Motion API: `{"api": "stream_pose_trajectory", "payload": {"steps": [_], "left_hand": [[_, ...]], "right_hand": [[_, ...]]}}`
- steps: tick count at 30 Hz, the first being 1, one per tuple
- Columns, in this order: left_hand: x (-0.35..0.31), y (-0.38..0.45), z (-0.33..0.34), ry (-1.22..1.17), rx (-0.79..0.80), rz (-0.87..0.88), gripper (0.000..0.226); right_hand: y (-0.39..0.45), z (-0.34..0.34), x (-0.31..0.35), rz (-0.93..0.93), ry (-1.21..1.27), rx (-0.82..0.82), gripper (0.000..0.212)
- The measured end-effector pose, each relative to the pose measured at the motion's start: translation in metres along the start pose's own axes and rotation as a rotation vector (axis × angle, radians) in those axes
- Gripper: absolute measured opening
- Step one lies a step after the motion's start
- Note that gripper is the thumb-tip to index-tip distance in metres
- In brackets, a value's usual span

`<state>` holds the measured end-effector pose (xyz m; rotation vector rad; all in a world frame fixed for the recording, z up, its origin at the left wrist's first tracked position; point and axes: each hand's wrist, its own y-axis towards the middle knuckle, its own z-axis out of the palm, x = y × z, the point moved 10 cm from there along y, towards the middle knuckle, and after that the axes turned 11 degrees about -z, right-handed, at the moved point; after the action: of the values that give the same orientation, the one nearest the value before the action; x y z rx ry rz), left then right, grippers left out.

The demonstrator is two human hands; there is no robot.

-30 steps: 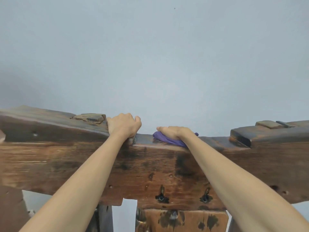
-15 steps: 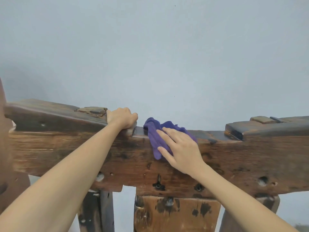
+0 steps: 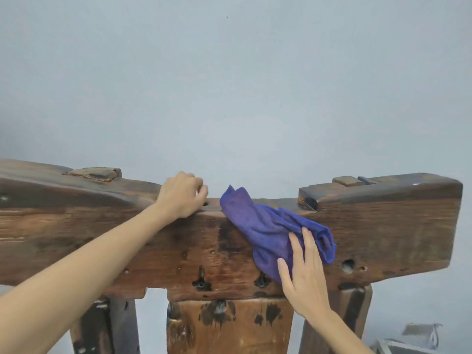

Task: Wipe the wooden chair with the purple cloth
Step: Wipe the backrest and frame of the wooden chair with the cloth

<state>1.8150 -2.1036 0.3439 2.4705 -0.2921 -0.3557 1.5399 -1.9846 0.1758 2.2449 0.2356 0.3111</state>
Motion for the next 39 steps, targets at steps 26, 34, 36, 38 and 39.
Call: {"api": "stream_pose_trajectory", "payload": {"steps": [26,34,36,38,39], "left_hand": [[-0.139,-0.022,-0.032,-0.979,0.444,0.276,0.025],[-0.157,-0.04,-0.03,-1.125,0.665,0.173,0.047],[-0.143,-0.041,-0.021,-1.202,0.669,0.045,0.045],[-0.125,-0.042,-0.011,-1.261,0.65,-0.11,0.048],[-0.117,-0.043,-0.007,-1.289,0.631,-0.172,0.048]], "right_hand": [[0.047,-0.084,0.022,-0.002,0.209,-0.202,0.065],[0.073,-0.075,0.078,0.091,1.08,0.366,0.023],[0.062,-0.069,0.087,0.09,1.148,0.453,0.022],[0.052,-0.063,0.094,0.077,1.129,0.533,0.026],[0.047,-0.058,0.097,0.079,1.103,0.583,0.024]]}}
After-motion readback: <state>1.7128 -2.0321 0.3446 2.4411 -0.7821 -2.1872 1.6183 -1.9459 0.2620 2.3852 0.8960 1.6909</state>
